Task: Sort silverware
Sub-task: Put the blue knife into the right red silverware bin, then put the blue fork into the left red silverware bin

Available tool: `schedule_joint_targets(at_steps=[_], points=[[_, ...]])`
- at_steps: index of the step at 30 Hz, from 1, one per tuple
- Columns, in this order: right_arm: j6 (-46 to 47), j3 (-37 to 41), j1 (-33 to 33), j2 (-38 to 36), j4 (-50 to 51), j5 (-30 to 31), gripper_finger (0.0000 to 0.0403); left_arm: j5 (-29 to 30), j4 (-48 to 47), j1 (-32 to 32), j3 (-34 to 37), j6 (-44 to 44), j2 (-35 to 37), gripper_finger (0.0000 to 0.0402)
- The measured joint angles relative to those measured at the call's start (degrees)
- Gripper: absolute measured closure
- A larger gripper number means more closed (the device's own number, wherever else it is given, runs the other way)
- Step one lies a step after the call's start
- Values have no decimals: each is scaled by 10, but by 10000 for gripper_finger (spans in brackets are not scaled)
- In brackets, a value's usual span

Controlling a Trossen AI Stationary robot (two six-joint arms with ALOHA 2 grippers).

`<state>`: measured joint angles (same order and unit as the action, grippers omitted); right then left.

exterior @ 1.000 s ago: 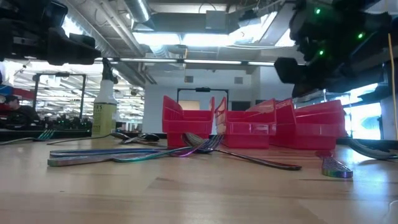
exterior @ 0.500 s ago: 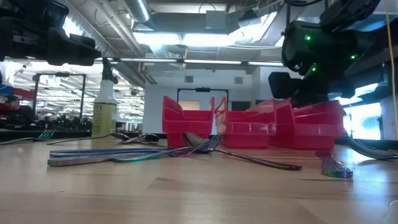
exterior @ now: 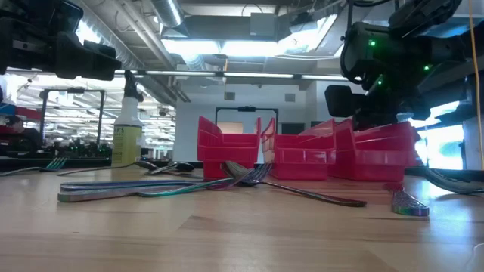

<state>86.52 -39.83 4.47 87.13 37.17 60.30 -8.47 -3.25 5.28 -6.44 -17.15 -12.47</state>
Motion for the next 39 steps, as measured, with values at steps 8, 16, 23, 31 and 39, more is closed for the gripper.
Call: schedule_joint_targets(at_steps=[8, 16, 23, 31, 39], points=[[3, 0, 0, 0, 2, -14, 362, 0, -1, 0, 0, 2, 0, 401], [3, -8, 0, 1, 8, -23, 361, 0, -1, 0, 0, 2, 0, 402], [-5, -43, 0, 4, 58, -67, 342, 0, -3, 0, 0, -2, 0, 402], [-11, -44, 0, 3, 65, -63, 321, -1, -4, 0, 0, -2, 0, 402], [-13, -59, 0, 3, 81, -56, 320, -3, -4, 0, 0, 4, 0, 402]])
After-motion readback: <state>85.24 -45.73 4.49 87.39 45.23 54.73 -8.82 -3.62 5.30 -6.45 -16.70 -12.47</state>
